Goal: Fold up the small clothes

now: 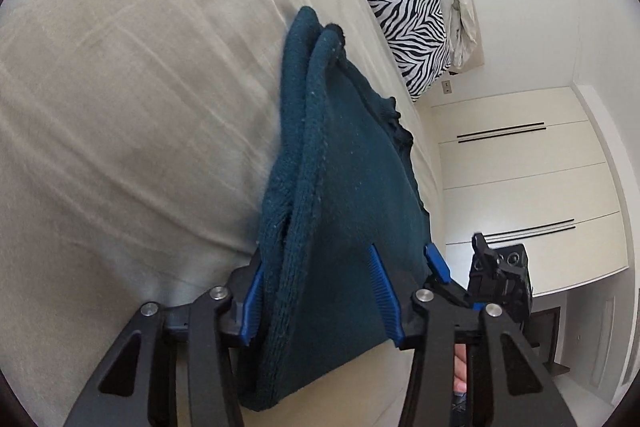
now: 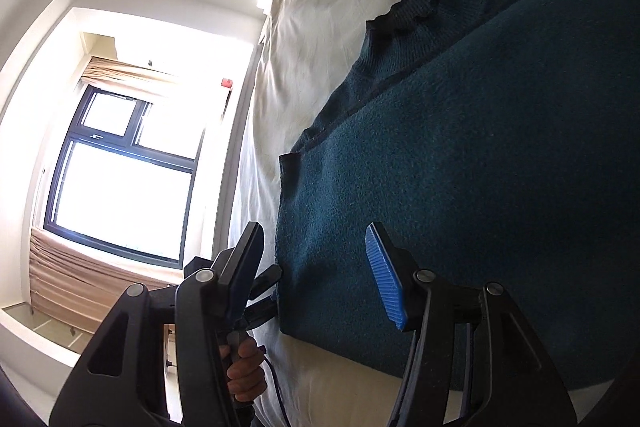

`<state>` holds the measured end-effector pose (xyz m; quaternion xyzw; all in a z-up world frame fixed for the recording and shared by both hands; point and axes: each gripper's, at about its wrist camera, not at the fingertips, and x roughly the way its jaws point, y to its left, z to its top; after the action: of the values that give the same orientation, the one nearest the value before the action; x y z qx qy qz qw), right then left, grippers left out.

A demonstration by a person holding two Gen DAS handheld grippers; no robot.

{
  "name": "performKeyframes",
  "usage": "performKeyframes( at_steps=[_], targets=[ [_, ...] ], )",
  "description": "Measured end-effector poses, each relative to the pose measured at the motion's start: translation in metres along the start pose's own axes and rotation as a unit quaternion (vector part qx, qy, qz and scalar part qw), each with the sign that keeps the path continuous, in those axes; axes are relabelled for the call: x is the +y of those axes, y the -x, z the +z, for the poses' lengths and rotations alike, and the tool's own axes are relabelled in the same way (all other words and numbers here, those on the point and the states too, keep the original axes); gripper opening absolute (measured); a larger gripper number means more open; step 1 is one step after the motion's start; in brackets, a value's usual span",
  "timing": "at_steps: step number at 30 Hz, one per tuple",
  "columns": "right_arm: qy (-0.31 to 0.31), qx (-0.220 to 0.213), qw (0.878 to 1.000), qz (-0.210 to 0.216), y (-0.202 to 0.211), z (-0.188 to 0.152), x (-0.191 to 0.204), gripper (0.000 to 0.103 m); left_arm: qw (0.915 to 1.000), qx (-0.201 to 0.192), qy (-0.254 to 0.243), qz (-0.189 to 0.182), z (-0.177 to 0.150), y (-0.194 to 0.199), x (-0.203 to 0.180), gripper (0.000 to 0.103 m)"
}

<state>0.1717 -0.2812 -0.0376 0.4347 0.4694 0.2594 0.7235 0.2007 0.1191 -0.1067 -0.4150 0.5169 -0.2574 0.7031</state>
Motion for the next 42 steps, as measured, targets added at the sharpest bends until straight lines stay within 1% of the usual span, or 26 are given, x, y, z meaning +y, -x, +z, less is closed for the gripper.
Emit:
performKeyframes(
  at_steps=[2,4,5,6,7,8,10,11,15,18,20,22,25,26,28,29,31,32,35,38,39,40,42],
  targets=[
    [-0.002,0.013,1.0,0.004,-0.013,0.006,0.002,0.053,1.0,0.003,-0.004,-0.005,-0.004,-0.001,-0.001,0.051],
    [-0.008,0.028,1.0,0.001,-0.028,0.008,0.001,0.053,1.0,0.002,-0.003,-0.005,-0.005,0.0,0.001,0.045],
    [-0.01,0.035,0.999,-0.005,-0.035,0.01,0.001,0.053,1.0,0.003,0.002,-0.005,-0.004,0.0,0.003,0.038],
    [-0.01,0.042,0.999,-0.009,-0.042,0.011,0.001,0.053,0.9999,0.006,0.007,-0.008,-0.004,0.001,0.006,0.028],
    [-0.009,0.049,0.999,-0.011,-0.049,0.012,0.0,0.053,0.9999,0.008,0.012,-0.008,-0.004,0.001,0.008,0.022],
    [-0.009,0.055,0.998,-0.015,-0.056,0.013,-0.001,0.053,0.9998,0.01,0.014,-0.005,-0.004,0.001,0.011,0.011],
    [-0.006,0.068,0.997,-0.034,-0.066,0.011,-0.006,0.052,0.9997,0.009,0.019,-0.011,-0.005,0.003,0.015,0.012],
    [-0.008,0.069,0.997,-0.035,-0.067,0.01,-0.01,0.051,0.9997,0.008,0.019,-0.01,-0.005,0.003,0.014,0.011],
    [-0.031,0.061,0.998,-0.002,-0.065,0.011,-0.023,0.05,0.9998,0.0,0.017,-0.008,-0.005,0.004,0.006,0.011],
    [-0.019,0.059,0.998,0.005,-0.065,0.008,-0.025,0.05,0.9999,-0.005,0.011,-0.008,-0.009,0.007,-0.002,0.01],
    [-0.013,0.061,0.998,0.006,-0.067,0.008,-0.026,0.05,0.9999,-0.007,0.002,-0.008,-0.009,0.008,-0.015,0.01],
    [-0.024,0.065,0.997,0.016,-0.064,0.011,-0.027,0.05,0.9999,-0.009,-0.008,-0.007,-0.008,0.008,-0.03,0.01],
    [-0.064,0.069,0.994,0.049,-0.053,0.017,-0.035,0.051,0.9994,-0.012,-0.03,-0.008,-0.009,0.006,-0.061,0.01],
    [-0.074,0.065,0.993,0.063,-0.046,0.02,-0.037,0.051,0.9992,-0.011,-0.039,-0.009,-0.009,0.004,-0.072,0.01],
    [-0.081,0.048,0.992,0.082,-0.025,0.027,-0.044,0.055,0.9982,-0.006,-0.06,-0.01,-0.009,-0.006,-0.099,0.01],
    [-0.086,0.038,0.991,0.093,-0.012,0.031,-0.048,0.059,0.9975,-0.002,-0.07,-0.012,-0.011,-0.012,-0.111,0.01],
    [-0.101,0.025,0.987,0.123,0.013,0.038,-0.058,0.062,0.9956,0.01,-0.091,-0.017,-0.018,-0.032,-0.138,0.01],
    [-0.104,0.018,0.986,0.131,0.026,0.042,-0.062,0.063,0.9945,0.017,-0.102,-0.02,-0.022,-0.043,-0.149,0.01],
    [-0.102,-0.001,0.986,0.134,0.063,0.053,-0.075,0.073,0.9899,0.046,-0.132,-0.021,-0.039,-0.09,-0.181,0.01],
    [-0.118,-0.011,0.984,0.136,0.092,0.062,-0.101,0.073,0.984,0.079,-0.158,-0.022,-0.058,-0.142,-0.2,0.011],
    [-0.129,-0.016,0.983,0.133,0.099,0.064,-0.112,0.073,0.9818,0.089,-0.167,-0.017,-0.064,-0.157,-0.203,0.011],
    [-0.141,-0.022,0.982,0.126,0.108,0.065,-0.123,0.073,0.9795,0.101,-0.174,-0.009,-0.07,-0.176,-0.204,0.014],
    [-0.155,-0.033,0.979,0.125,0.123,0.065,-0.143,0.072,0.9765,0.118,-0.181,-0.002,-0.079,-0.198,-0.204,0.031]
  ],
)
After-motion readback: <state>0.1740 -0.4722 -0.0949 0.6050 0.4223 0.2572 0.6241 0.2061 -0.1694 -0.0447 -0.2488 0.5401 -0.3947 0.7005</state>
